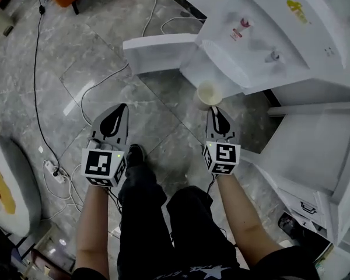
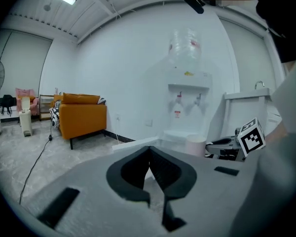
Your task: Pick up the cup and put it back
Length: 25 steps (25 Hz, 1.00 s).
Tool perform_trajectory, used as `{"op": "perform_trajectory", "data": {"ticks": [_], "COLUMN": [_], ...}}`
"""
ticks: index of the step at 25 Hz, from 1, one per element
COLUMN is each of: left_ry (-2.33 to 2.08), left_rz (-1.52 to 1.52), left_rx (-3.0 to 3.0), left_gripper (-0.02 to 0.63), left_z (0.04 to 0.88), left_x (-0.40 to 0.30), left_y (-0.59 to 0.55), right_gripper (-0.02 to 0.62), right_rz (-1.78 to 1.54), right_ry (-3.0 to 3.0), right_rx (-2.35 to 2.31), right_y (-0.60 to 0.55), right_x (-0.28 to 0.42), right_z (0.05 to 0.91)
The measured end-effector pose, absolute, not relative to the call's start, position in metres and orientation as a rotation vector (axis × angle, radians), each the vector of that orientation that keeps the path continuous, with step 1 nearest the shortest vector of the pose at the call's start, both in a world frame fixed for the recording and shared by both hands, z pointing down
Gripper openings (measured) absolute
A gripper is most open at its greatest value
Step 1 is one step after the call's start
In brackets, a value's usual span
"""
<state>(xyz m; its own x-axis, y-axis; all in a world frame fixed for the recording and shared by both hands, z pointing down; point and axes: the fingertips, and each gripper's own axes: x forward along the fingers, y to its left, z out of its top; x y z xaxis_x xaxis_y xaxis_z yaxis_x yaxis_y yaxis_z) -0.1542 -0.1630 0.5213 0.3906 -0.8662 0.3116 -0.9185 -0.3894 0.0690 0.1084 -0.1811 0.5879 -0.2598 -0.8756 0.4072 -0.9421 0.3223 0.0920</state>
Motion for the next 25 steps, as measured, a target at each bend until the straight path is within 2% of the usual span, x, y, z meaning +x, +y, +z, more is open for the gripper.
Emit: {"op": "perform_trajectory", "data": {"ticks": [6, 11, 17, 25], "left_ry": [-1.570, -1.549, -1.563, -1.495], "left_rz": [0.305, 0.293, 0.273, 0.233], "left_rx": [2.458, 2.532, 2.552, 2.558], "left_gripper": [0.009, 0.011, 0.011, 0.011], "left_z": [0.626, 0.685, 0.731, 0.753], "left_x": [-0.177, -0.182, -0.193, -0.188], "left_y": [-0.219, -0.246, -0.262, -0.287], "right_gripper": [0.043, 0.043, 0.043, 0.043], "right_rz": [0.240, 0.229, 0.227, 0.210], "right_ry": [-2.117, -2.055, -2.016, -1.936], "right_rx": [1.716, 1.805, 1.889, 1.894], "right_y": [-0.240, -0.275, -0.318, -0.354], "right_x": [0.132, 0.159, 0.178, 0.191], "right_z": [0.722, 0.796, 0.845, 0.873]}}
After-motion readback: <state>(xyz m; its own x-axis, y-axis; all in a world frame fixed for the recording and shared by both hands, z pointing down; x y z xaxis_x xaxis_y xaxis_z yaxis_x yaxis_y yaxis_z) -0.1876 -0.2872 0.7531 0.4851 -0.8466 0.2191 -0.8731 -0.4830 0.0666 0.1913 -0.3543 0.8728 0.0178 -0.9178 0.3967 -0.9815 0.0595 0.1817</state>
